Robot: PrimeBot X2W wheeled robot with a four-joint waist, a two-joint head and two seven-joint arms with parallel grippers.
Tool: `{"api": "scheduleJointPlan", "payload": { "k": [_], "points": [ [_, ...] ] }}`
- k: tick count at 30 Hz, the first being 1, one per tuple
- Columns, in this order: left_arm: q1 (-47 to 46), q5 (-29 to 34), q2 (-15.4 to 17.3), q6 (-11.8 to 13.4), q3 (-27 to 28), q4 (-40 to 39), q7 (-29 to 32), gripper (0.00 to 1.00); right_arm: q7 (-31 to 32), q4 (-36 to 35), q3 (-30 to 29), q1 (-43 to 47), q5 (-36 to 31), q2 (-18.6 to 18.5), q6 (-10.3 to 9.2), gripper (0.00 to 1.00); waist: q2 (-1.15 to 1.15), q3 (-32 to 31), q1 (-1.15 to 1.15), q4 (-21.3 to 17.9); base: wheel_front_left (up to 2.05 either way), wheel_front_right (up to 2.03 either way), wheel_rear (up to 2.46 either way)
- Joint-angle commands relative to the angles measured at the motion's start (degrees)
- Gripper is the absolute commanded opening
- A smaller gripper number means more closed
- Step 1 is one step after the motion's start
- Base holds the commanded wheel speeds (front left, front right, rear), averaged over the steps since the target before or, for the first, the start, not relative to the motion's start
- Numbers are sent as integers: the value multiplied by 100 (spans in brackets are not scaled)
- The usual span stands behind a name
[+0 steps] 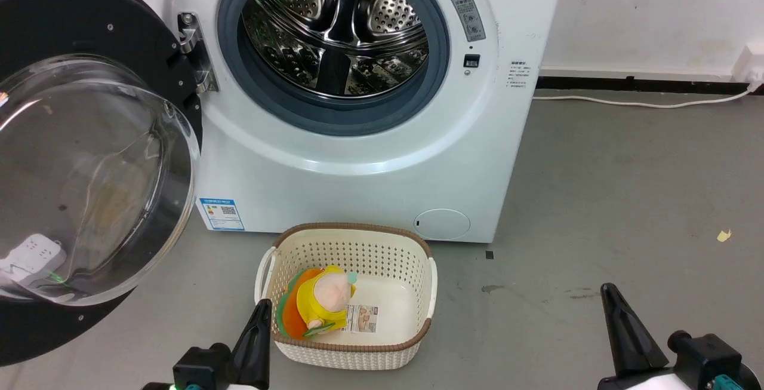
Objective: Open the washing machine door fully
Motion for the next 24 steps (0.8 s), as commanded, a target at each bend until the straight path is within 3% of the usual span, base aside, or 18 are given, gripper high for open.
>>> {"api": "scheduleJointPlan", "payload": {
  "k": [1,24],
  "points": [
    [-28,66,-32,-33,55,-38,39,0,38,-35,6,-35,-47,4,0,0,0,3,0,-2,0,0,0],
    [-80,376,-161,-120,313,-175,295,0,296,-138,27,-111,-163,10,1,0,0,44,0,-31,0,0,0]
  ]
}}
